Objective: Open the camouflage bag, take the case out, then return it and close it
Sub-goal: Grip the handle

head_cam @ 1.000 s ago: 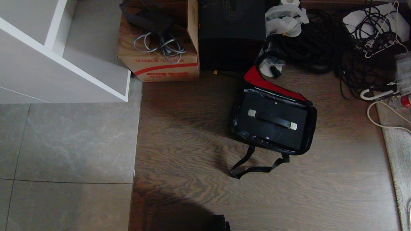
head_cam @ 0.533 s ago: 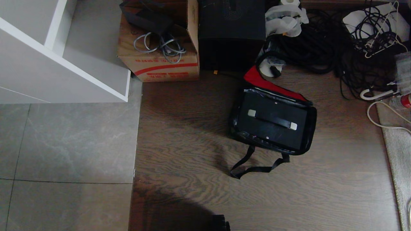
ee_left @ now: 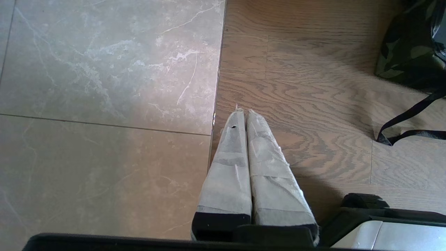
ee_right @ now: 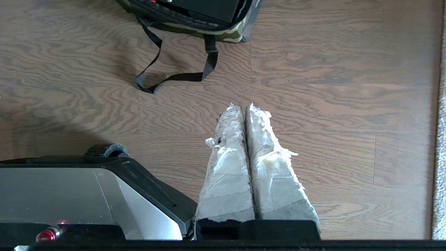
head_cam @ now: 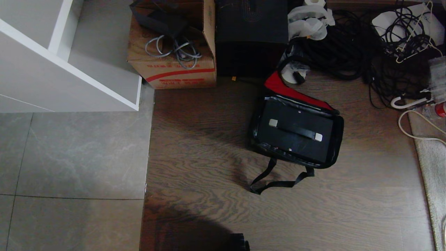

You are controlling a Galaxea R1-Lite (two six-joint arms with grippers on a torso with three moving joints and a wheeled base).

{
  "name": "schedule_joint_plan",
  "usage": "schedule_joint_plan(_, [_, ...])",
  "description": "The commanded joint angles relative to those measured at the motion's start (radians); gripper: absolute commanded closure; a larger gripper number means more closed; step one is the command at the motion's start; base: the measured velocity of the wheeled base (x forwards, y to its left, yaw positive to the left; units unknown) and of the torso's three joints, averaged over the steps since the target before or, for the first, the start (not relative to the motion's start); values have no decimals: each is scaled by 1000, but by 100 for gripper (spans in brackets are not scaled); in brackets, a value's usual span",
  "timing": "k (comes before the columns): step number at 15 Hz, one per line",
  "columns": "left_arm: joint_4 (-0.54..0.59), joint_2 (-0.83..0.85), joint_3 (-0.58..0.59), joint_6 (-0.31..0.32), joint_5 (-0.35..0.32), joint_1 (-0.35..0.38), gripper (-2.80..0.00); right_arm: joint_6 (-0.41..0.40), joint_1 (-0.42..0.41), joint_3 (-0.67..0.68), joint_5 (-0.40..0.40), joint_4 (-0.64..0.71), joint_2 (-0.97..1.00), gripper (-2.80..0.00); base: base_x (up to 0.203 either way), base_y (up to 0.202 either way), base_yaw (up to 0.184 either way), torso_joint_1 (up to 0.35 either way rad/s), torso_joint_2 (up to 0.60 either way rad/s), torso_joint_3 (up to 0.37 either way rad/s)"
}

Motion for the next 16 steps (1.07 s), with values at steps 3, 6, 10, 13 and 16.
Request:
schedule_joint_plan(3, [-1,0,11,0,0,0,0,0,1,1,1,1,3,0,0,0,0,0,0,0])
schedule_joint_plan(6, [-1,0,9,0,0,0,0,0,2,-1,1,1,3,0,0,0,0,0,0,0])
schedule_joint_plan(10, [-1,0,9,0,0,0,0,0,1,1,1,1,3,0,0,0,0,0,0,0])
schedule_joint_plan(13, [-1,0,9,0,0,0,0,0,1,1,1,1,3,0,0,0,0,0,0,0])
schedule_joint_plan(16, [0,0,11,0,0,0,0,0,2,1,1,1,3,0,0,0,0,0,0,0])
